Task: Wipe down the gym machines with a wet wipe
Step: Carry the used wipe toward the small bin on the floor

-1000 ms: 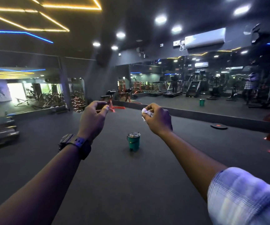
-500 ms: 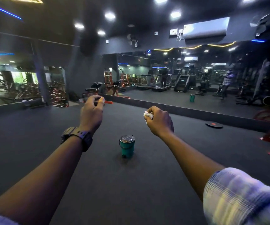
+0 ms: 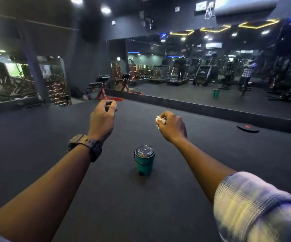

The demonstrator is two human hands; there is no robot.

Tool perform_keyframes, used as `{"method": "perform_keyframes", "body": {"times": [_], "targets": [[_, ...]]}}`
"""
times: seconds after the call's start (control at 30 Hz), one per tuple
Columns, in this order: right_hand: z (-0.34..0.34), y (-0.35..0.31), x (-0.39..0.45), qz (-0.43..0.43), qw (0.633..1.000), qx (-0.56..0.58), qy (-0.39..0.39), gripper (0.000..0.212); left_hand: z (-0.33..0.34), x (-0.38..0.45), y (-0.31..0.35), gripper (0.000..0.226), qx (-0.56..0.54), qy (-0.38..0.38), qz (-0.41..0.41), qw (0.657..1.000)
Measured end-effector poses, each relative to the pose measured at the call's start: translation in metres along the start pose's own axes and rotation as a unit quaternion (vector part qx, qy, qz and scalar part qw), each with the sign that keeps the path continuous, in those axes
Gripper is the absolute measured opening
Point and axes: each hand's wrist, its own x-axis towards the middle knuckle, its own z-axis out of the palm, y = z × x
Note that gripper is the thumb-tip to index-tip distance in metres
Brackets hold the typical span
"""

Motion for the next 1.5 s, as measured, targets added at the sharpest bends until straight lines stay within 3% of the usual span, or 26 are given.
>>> {"method": "perform_keyframes", "body": {"times": [0.2, 0.43, 0.73, 0.93, 1.5], "targets": [[0.131, -0.001, 0.107, 0.0, 1.0, -0.011, -0.012, 0.019, 0.038, 0.134, -0.117, 0.022, -0.011, -0.028, -0.017, 0.999], [0.284, 0.026, 0.191, 0.127, 0.989, -0.038, -0.068, 0.021, 0.089, 0.255, -0.261, 0.013, -0.075, -0.099, -0.092, 0.988], [0.44, 0.123, 0.289, 0.219, 0.964, -0.069, -0.134, 0.022, 0.184, 0.361, -0.423, 0.02, -0.044, -0.173, -0.169, 0.969], [0.513, 0.183, 0.365, 0.283, 0.943, -0.055, -0.165, 0.02, 0.236, 0.438, -0.511, 0.023, 0.007, -0.196, -0.231, 0.953], [0.659, 0.266, 0.568, 0.394, 0.899, -0.101, -0.163, 0.019, 0.418, 0.672, -0.678, 0.023, -0.041, -0.314, -0.299, 0.9]]}}
